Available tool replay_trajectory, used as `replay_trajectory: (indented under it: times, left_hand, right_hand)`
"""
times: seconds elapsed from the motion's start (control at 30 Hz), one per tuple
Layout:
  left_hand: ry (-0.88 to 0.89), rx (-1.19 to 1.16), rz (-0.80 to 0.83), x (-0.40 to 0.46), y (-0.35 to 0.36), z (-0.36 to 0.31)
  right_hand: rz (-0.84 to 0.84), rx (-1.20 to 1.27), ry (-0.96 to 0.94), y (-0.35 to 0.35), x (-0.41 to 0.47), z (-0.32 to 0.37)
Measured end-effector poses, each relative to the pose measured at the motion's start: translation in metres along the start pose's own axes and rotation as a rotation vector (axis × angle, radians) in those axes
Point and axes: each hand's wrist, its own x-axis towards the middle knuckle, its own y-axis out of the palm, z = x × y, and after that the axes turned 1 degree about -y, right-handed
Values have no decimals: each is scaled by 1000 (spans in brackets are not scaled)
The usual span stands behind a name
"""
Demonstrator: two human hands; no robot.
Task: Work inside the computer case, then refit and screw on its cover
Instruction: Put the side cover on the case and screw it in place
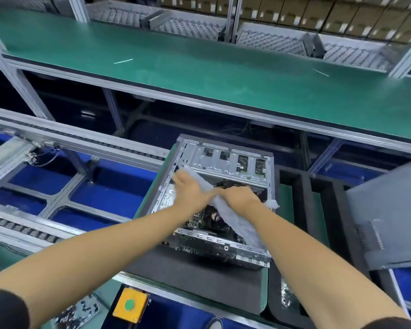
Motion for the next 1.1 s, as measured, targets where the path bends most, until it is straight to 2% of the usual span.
replay_trajectory:
  times: [0.03,0.07,0.1,0.13,0.2,0.23,0.33,0.43,0.5,0.63,0.7,0.77,0.87,0.93,1.0,1.1]
  left_hand:
    - [205,187,-230,5,-3,7]
    - [397,384,-334,7,-7,11]
    - [497,573,-270,9,-9,13]
    - [528,722,-126,11,-9,13]
    - [456,890,190,13,1,15]
    - [425,935,277,14,5,14]
    - [404,963,295,24,15,5]
    - [330,1064,364,38,28,2]
    - [255,1106,441,48,36,-1]
    - [142,996,579,61,57,-11]
    - [40,774,631,59,67,-12]
    - [-73,424,548,53,74,-7]
    - [-212,45,233,47,76,1]
    - [-315,-45,162,48,74,1]
    - [-368,-44,209,48,74,1]
    - [-349,-47,238,49,81,6]
  right_hand:
    - [8,-110,-19,1,1,3]
    - [-16,-165,-12,4,2,4]
    - [-62,-203,-31,5,3,3]
    - [-131,-205,-39,6,3,3]
    - [-308,-288,-29,16,-1,-2]
    - [-407,-373,-12,22,-6,-5]
    - [-618,-468,-61,40,-21,-14]
    - [-472,-372,-98,48,-21,-13]
    - [-331,-292,15,51,-15,-10]
    - [-200,-6,176,59,-14,0]
    - [-104,241,239,64,-17,1]
    - [-32,443,282,66,-18,-2]
    - [-174,610,358,69,-20,2]
    - [-294,651,483,70,-20,10]
    - [-342,640,656,69,-20,17]
    - [-260,596,711,70,-17,14]
